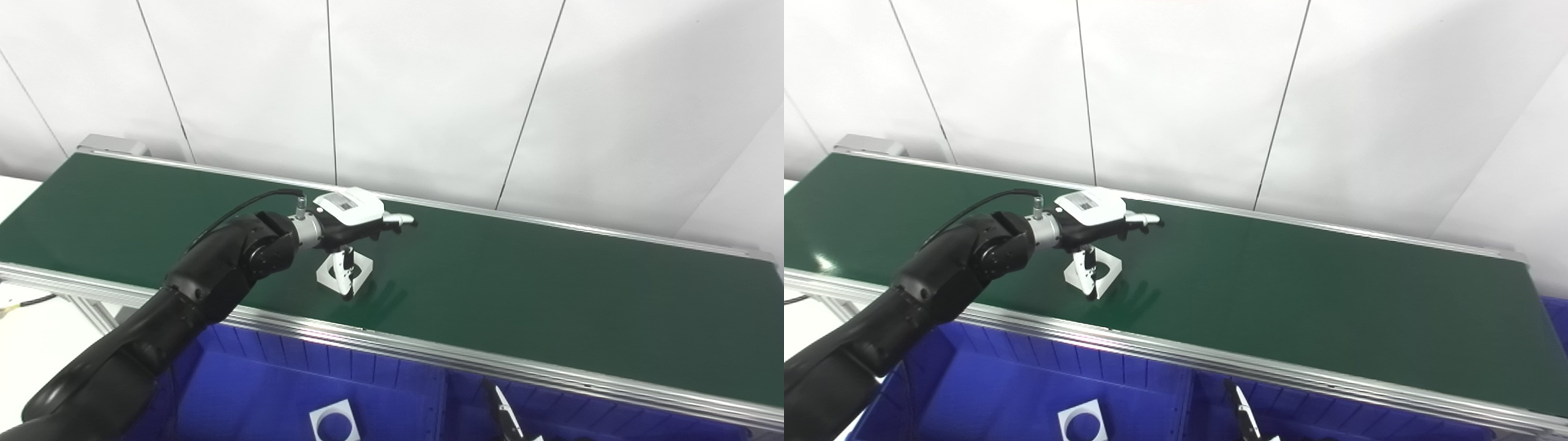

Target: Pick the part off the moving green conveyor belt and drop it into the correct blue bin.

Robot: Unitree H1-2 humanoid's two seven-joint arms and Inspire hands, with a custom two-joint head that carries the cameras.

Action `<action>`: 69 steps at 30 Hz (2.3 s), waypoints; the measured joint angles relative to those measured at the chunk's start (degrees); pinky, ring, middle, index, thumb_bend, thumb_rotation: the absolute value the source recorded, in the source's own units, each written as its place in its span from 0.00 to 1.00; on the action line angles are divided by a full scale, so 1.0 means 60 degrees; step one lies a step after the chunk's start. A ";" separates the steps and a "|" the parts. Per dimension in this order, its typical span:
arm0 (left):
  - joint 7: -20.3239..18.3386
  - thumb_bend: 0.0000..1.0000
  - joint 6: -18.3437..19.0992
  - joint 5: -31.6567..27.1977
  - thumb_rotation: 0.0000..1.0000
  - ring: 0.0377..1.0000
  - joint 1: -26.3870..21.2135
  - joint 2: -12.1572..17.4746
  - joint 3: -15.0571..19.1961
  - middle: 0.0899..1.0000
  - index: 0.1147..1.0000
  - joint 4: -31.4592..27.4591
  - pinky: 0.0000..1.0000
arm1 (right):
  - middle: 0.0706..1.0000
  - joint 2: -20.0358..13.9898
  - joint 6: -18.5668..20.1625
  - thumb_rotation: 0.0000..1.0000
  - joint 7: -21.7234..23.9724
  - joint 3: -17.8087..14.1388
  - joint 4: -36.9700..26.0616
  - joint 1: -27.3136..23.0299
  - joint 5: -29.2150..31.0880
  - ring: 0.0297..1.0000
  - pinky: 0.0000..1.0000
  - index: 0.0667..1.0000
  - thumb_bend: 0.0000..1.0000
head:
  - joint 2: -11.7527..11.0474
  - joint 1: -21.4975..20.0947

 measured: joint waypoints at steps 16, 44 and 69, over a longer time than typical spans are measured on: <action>0.1400 1.00 -0.0709 0.1692 0.05 0.74 -0.0627 -0.0115 -0.1505 0.82 0.85 0.1332 0.68 | 0.96 0.0068 0.0000 0.98 -0.0007 0.0035 -0.0062 0.0021 -0.0027 0.96 0.95 0.95 0.89 | 0.0103 -0.0117; 0.3875 0.50 -0.0597 0.2313 0.00 0.35 -0.0735 -0.0376 -0.2066 0.43 0.47 0.2398 0.34 | 0.96 0.0171 0.0000 0.97 0.0054 0.0048 -0.0178 0.0124 0.0044 0.95 0.93 0.94 0.91 | 0.0132 -0.0205; 0.0652 0.50 -0.0382 -0.0261 0.00 0.38 0.0095 0.0325 -0.0200 0.44 0.47 -0.3049 0.38 | 0.96 0.0251 0.0000 0.98 0.0447 -0.0177 -0.0548 0.0148 0.0065 0.94 0.92 0.95 0.89 | 0.1303 -0.0102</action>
